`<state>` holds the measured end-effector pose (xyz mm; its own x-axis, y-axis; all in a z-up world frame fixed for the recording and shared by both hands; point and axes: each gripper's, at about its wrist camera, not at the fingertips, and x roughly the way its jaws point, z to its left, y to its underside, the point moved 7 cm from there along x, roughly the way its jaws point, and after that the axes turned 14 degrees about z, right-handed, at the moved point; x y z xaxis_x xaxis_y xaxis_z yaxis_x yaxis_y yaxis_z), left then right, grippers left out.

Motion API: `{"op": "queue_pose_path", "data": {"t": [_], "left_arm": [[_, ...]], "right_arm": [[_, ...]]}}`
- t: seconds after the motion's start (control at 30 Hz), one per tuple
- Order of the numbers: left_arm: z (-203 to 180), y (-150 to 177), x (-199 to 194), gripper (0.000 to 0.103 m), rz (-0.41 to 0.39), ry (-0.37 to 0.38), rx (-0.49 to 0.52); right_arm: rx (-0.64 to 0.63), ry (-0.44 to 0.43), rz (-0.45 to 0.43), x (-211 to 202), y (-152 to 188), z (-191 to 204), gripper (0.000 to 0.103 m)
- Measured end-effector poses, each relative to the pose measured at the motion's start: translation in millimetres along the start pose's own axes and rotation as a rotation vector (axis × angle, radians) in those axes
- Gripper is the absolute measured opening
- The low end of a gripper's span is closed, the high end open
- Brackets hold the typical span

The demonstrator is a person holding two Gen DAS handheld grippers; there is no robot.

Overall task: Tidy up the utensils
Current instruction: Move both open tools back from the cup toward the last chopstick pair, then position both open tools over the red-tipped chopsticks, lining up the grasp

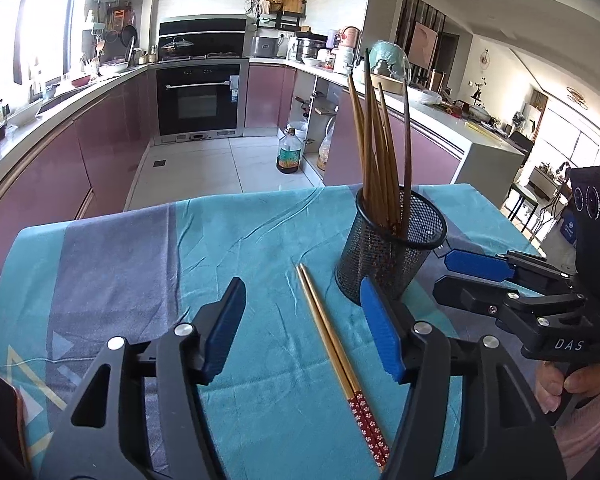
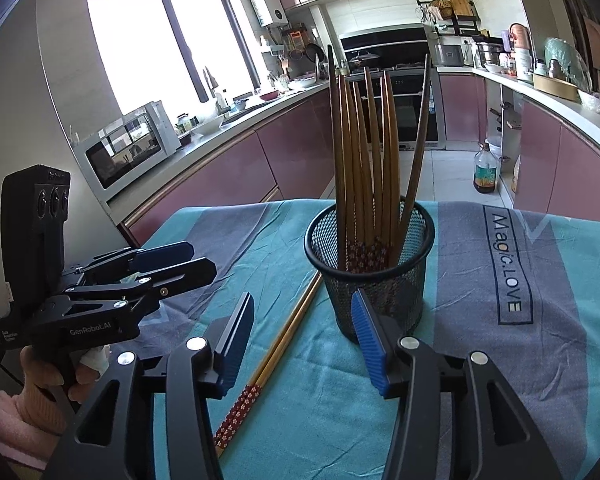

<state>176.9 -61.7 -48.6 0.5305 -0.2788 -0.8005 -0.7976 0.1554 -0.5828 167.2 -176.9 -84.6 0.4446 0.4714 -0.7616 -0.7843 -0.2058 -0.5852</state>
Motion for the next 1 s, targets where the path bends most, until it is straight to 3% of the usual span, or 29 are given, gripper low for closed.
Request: {"op": "queue_pose_path", "data": {"t": [0.5, 0.8, 1.0], "left_arm": [[-5, 56, 50, 0.059, 0.168, 0.011, 0.038], [-13, 67, 76, 0.059, 0.226, 0.004, 0.052], [-16, 68, 80, 0.059, 0.223, -0.01, 0.059]], "right_arm": [[0.056, -0.038, 0.105, 31, 34, -1, 0.049], [0.071, -0.041, 0.122, 36, 41, -2, 0.051], [0.075, -0.047, 0.132, 40, 45, -2, 0.052]]}}
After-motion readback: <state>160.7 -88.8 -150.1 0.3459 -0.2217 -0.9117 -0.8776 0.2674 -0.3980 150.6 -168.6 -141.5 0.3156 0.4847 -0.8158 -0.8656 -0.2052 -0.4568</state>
